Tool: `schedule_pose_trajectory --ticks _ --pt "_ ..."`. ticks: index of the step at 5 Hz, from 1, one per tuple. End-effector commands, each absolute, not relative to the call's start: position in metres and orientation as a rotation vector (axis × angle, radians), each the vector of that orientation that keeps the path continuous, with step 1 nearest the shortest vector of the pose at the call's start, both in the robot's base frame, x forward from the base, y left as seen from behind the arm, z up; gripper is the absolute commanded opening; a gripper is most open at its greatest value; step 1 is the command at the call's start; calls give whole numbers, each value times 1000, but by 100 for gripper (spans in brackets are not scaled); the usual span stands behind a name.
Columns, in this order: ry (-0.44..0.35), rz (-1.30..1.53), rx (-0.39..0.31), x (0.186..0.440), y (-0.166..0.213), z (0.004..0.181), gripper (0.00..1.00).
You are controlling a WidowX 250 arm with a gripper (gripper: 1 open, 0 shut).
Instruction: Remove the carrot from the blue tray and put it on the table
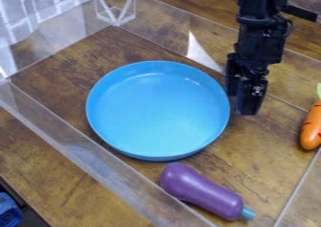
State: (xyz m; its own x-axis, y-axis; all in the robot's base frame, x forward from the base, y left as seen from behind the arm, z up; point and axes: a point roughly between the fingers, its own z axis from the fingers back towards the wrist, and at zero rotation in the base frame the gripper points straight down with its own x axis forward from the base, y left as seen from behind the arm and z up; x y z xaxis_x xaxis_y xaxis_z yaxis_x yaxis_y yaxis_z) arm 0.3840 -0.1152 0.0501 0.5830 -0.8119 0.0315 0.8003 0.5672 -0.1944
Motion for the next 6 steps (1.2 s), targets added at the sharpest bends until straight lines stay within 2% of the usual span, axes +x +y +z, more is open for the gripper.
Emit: schedule_pose_trajectory --ticks 1,2,3,6 --pt "-9 -955 -176 391 -115 82 100" --pt "-8 -980 -171 391 -122 88 100" --pt "-10 -998 -158 391 -132 87 100" --pt "-2 -997 -158 385 -120 110 100"
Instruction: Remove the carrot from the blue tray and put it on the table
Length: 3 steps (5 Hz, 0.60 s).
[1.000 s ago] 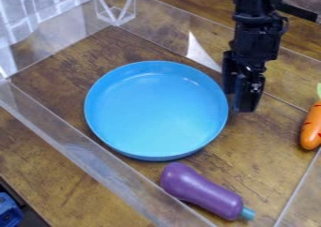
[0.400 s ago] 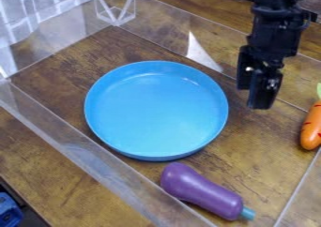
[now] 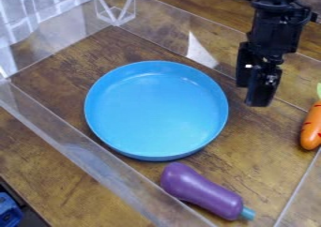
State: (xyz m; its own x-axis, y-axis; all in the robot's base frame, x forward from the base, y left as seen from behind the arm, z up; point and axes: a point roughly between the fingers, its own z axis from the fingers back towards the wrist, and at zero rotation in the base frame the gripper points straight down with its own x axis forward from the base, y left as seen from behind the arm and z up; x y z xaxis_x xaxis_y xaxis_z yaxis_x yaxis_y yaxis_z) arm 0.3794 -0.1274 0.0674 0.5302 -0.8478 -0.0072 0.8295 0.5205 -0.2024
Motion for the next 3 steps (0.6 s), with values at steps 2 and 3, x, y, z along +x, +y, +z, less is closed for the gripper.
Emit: schedule_pose_trajectory --ticks 2,3 --pt "5 -972 -160 391 -124 110 100" --pt "11 -968 -159 395 -130 105 100"
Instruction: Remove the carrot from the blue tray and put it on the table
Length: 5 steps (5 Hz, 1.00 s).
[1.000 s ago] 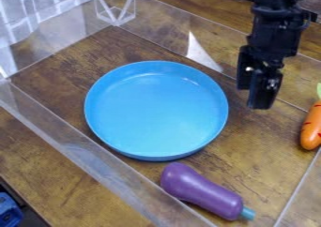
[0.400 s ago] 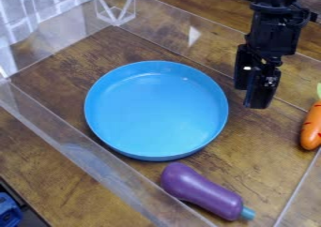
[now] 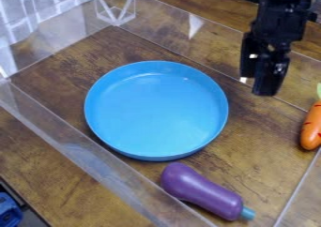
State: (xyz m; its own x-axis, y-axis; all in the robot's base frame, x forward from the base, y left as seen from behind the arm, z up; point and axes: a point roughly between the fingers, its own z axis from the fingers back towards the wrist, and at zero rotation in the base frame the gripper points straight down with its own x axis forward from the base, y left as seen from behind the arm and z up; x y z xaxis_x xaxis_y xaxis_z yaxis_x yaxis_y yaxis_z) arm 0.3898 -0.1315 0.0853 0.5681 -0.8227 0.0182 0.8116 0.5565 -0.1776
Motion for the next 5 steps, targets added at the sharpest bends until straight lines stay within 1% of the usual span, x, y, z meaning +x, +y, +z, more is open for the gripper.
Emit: schedule_pose_trajectory --ticks 1,2,4,5 --pt "20 -960 -160 399 -136 99 100" --pt "32 -976 -155 402 -142 92 100" --pt "51 -1001 -155 403 -129 58 100" --pt "63 -985 -146 398 -140 42 100"
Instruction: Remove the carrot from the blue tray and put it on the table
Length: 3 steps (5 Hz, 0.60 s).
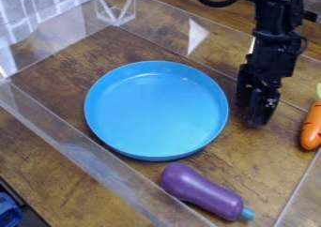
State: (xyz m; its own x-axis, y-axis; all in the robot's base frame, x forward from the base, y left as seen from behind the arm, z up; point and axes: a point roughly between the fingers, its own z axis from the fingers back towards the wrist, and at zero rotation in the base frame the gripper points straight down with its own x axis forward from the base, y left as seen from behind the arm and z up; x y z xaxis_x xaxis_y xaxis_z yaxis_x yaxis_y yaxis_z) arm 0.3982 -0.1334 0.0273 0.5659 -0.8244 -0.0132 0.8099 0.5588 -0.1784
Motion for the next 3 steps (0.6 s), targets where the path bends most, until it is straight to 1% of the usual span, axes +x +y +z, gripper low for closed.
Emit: schedule_pose_trajectory --ticks 1,2,3 --pt "65 -960 -144 394 -148 33 0" --pt "59 -874 -141 397 -153 32 0" --pt "51 -791 -137 398 -156 35 0"
